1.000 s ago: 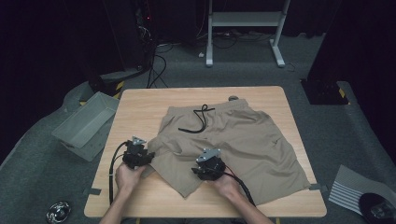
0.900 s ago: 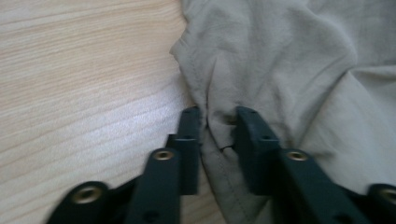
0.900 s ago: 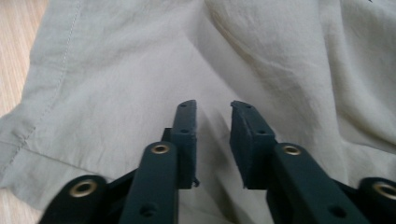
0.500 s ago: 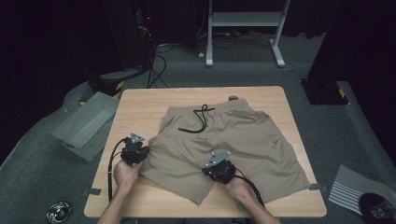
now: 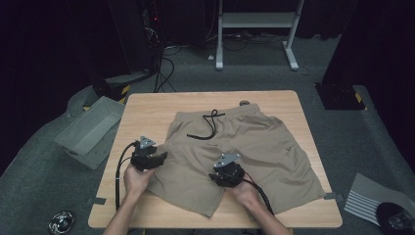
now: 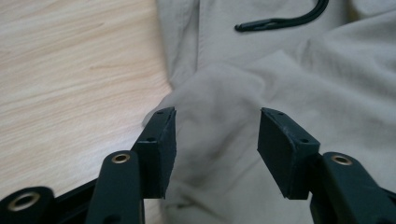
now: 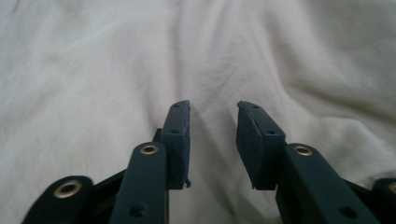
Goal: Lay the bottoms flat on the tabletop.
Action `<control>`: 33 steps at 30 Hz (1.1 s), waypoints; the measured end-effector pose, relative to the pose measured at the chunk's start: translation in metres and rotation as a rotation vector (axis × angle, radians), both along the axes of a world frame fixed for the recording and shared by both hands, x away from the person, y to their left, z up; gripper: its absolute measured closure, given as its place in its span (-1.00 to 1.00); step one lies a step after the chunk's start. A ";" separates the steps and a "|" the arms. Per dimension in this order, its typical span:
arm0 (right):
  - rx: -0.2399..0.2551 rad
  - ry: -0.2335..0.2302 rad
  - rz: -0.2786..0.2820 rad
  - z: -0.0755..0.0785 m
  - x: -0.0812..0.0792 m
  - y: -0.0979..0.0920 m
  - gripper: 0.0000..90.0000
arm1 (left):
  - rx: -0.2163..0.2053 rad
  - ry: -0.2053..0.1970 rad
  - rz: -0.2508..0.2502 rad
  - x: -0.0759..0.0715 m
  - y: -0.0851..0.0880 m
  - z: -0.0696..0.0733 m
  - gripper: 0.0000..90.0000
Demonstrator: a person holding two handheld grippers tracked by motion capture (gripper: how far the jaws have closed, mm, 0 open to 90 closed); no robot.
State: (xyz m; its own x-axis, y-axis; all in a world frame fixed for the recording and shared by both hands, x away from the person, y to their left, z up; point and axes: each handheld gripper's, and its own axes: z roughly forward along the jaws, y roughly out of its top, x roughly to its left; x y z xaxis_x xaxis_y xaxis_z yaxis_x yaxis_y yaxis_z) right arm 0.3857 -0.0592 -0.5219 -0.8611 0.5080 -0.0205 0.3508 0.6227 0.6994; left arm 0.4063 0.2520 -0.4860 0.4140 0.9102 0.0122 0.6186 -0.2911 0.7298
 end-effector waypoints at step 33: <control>0.039 -0.038 -0.039 0.003 0.003 -0.001 0.18 | 0.036 0.042 0.017 0.027 -0.015 -0.003 0.25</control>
State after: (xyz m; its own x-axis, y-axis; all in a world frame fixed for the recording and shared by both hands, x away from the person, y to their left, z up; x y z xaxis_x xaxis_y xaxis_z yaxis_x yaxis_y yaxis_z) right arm 0.3888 -0.0602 -0.5191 -0.8396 0.5422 -0.0324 0.3470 0.5813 0.7360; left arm 0.4334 0.2369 -0.4892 0.3989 0.9166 0.0277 0.6539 -0.3055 0.6922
